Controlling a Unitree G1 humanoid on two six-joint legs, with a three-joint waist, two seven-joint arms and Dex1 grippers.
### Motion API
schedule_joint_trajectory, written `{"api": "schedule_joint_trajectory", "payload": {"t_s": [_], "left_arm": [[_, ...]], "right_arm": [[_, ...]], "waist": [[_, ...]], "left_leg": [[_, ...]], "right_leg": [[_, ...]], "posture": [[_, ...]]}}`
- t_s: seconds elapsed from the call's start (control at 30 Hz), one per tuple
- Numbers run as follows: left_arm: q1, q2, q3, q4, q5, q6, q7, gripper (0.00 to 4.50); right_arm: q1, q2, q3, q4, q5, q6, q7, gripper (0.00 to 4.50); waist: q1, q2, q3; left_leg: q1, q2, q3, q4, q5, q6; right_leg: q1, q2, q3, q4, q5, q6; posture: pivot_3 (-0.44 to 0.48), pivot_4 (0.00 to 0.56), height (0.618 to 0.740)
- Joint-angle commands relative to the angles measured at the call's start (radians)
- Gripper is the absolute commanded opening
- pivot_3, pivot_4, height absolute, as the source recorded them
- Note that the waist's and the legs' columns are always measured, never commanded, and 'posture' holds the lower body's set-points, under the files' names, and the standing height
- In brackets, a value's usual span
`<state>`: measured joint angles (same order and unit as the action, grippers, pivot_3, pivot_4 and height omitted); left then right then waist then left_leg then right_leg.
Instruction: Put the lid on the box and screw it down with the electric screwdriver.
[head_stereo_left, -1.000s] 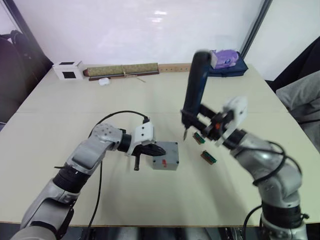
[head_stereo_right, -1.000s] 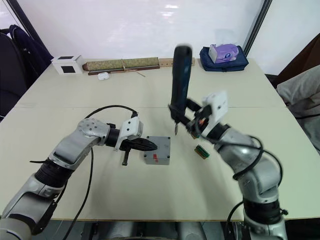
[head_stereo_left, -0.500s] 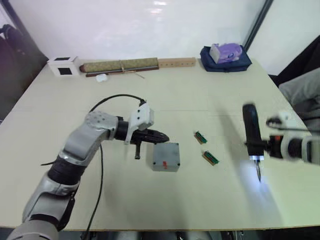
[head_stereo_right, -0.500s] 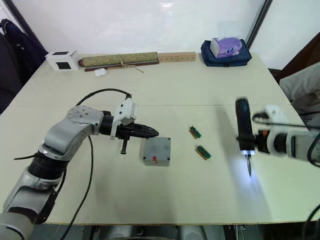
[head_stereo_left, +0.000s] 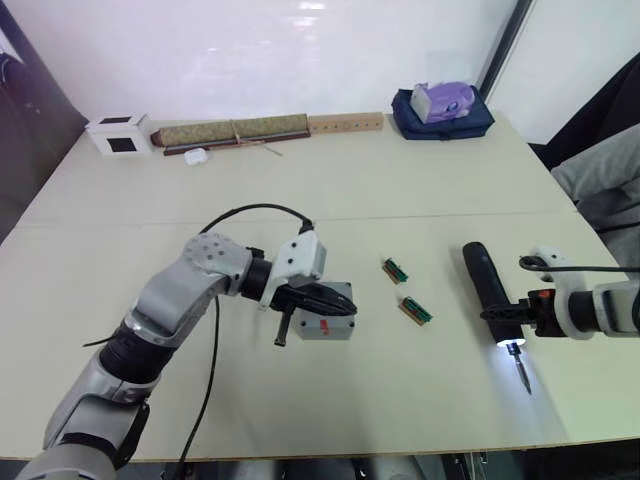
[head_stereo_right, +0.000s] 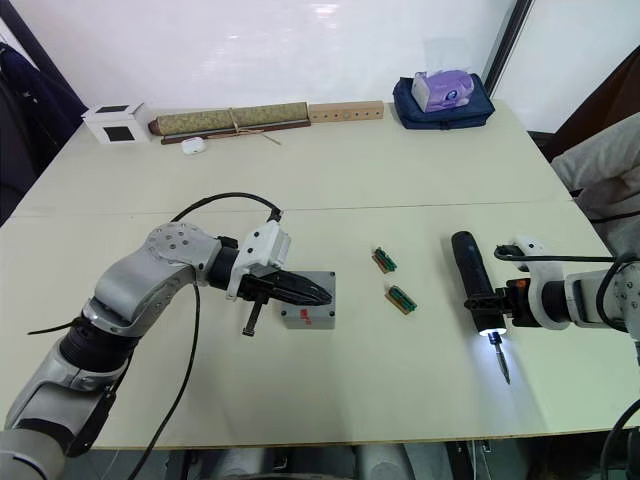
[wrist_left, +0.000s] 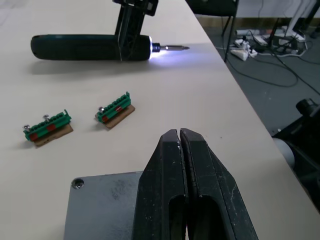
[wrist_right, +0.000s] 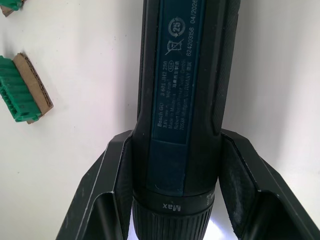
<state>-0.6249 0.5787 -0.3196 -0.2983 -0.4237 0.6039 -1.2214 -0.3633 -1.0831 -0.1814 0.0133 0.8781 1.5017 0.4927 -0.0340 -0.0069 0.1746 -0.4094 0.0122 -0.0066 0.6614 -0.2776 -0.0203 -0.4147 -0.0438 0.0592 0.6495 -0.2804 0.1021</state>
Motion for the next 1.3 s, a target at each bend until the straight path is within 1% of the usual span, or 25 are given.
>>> {"api": "schedule_joint_trajectory", "payload": {"t_s": [0.03, 0.1, 0.13, 0.27, 0.4, 0.47, 0.67, 0.77, 0.83, 0.9, 0.97, 1.03, 1.17, 1.23, 1.3], "left_arm": [[0.014, 0.011, 0.024, 0.001, 0.014, -0.011, 0.035, 0.0], [0.016, 0.021, 0.034, 0.01, 0.01, -0.008, 0.041, 0.0], [0.016, 0.026, 0.04, 0.013, 0.007, -0.006, 0.043, 0.0], [0.002, 0.035, 0.063, 0.051, 0.008, -0.015, 0.059, 0.0], [-0.018, 0.023, 0.095, 0.112, 0.006, -0.015, 0.086, 0.0], [-0.027, 0.029, 0.116, 0.153, 0.013, -0.027, 0.094, 0.0], [-0.015, 0.047, 0.18, 0.226, -0.016, -0.017, 0.089, 0.0], [0.007, 0.056, 0.194, 0.253, 0.015, -0.039, 0.12, 0.0], [0.03, 0.068, 0.194, 0.255, 0.039, -0.05, 0.143, 0.0], [0.083, 0.101, 0.167, 0.239, 0.076, -0.067, 0.137, 0.0], [0.125, 0.094, 0.15, 0.24, 0.095, -0.076, 0.155, 0.0], [0.148, 0.088, 0.143, 0.221, 0.096, -0.063, 0.158, 0.0], [0.174, 0.095, 0.106, 0.185, 0.119, -0.063, 0.145, 0.0], [0.173, 0.084, 0.087, 0.188, 0.133, -0.068, 0.149, 0.0], [0.168, 0.073, 0.074, 0.202, 0.147, -0.077, 0.153, 0.0]], "right_arm": [[-0.003, -0.042, 0.036, 0.003, -0.072, -0.058, 0.048, 3.37], [0.0, -0.051, 0.052, -0.001, -0.097, -0.083, 0.069, 4.13], [0.002, -0.053, 0.058, -0.006, -0.106, -0.092, 0.08, 4.42], [-0.013, -0.043, 0.045, -0.023, -0.119, -0.103, 0.114, 4.42], [-0.037, -0.026, 0.03, -0.028, -0.147, -0.125, 0.117, 4.42], [-0.067, -0.019, 0.01, -0.043, -0.145, -0.133, 0.121, 4.42], [-0.165, -0.014, 0.027, -0.134, -0.148, -0.158, 0.148, 4.42], [-0.209, 0.036, 0.021, -0.213, -0.118, -0.176, 0.162, 4.42], [-0.168, 0.051, 0.045, -0.349, -0.07, -0.192, 0.212, 4.42], [-0.097, 0.136, 0.082, -0.488, 0.008, -0.178, 0.217, 4.42], [-0.024, 0.215, 0.151, -0.562, 0.004, -0.216, 0.201, 4.42], [0.013, 0.252, 0.199, -0.594, -0.028, -0.249, 0.183, 4.42], [0.021, 0.338, 0.259, -0.615, -0.037, -0.258, 0.139, 4.42], [0.024, 0.351, 0.297, -0.628, -0.051, -0.272, 0.139, 4.42], [0.022, 0.362, 0.308, -0.625, -0.06, -0.277, 0.134, 4.42]], "waist": [[0.001, 0.0, 0.0], [0.004, 0.0, 0.0], [0.005, -0.001, 0.0], [0.016, -0.001, 0.0], [0.019, -0.001, 0.0], [0.018, -0.001, 0.0], [0.018, -0.001, 0.001], [0.019, -0.001, 0.001], [0.02, -0.001, 0.001], [0.02, -0.003, -0.001], [0.02, -0.004, -0.001], [0.023, -0.003, 0.001], [0.023, -0.004, 0.001], [0.023, -0.005, 0.0], [0.022, -0.005, 0.0]], "left_leg": [[0.001, 0.0, 0.0, 0.0, 0.0, 0.0], [0.001, 0.0, 0.0, 0.002, 0.0, 0.0], [0.001, 0.0, 0.0, 0.002, 0.0, 0.0], [0.001, 0.0, 0.0, 0.003, 0.0, 0.0], [0.001, -0.001, 0.0, 0.003, 0.0, 0.0], [0.001, -0.001, 0.0, 0.003, 0.0, 0.0], [0.001, 0.0, -0.001, 0.003, 0.0, 0.0], [0.001, 0.0, -0.001, 0.003, 0.0, 0.0], [0.001, 0.0, -0.002, 0.003, 0.0, 0.0], [0.001, 0.001, -0.003, 0.003, 0.0, 0.0], [0.001, 0.002, -0.006, 0.002, 0.0, 0.0], [0.0, 0.002, -0.006, 0.002, 0.0, 0.0], [0.0, -0.001, -0.005, 0.006, 0.0, 0.0], [0.002, -0.001, -0.005, 0.006, 0.0, 0.0], [0.002, 0.0, -0.005, 0.006, 0.0, 0.0]], "right_leg": [[0.001, 0.0, 0.0, 0.0, 0.0, 0.001], [0.002, 0.0, -0.001, -0.001, 0.001, 0.001], [0.003, 0.0, -0.001, -0.001, 0.001, 0.001], [0.003, 0.0, -0.001, -0.001, 0.001, 0.002], [0.003, 0.0, -0.001, -0.001, 0.001, 0.002], [0.003, 0.0, -0.001, -0.001, 0.001, 0.002], [0.002, 0.0, -0.002, 0.0, 0.001, 0.002], [0.002, -0.001, -0.002, 0.0, 0.001, 0.001], [0.002, -0.001, -0.002, 0.0, 0.001, 0.001], [0.002, -0.001, -0.003, 0.0, 0.001, 0.001], [0.003, 0.0, -0.004, -0.001, 0.001, 0.001], [0.003, -0.001, -0.004, 0.0, 0.001, 0.001], [0.004, -0.004, -0.004, 0.0, 0.001, 0.002], [0.006, -0.004, -0.004, 0.0, 0.001, 0.002], [0.006, -0.003, -0.005, 0.0, 0.001, 0.002]], "posture": [[0.0, 0.15, 0.74], [0.0, 0.15, 0.74], [0.0, 0.15, 0.74], [0.0, 0.15, 0.74], [0.0, 0.15, 0.74], [0.0, 0.15, 0.74], [0.0, 0.15, 0.74], [0.0, 0.15, 0.74], [0.0, 0.15, 0.74], [0.0, 0.15, 0.74], [0.0, 0.15, 0.74], [0.0, 0.15, 0.74], [0.0, 0.15, 0.74], [0.0, 0.15, 0.74], [0.0, 0.15, 0.74]]}}
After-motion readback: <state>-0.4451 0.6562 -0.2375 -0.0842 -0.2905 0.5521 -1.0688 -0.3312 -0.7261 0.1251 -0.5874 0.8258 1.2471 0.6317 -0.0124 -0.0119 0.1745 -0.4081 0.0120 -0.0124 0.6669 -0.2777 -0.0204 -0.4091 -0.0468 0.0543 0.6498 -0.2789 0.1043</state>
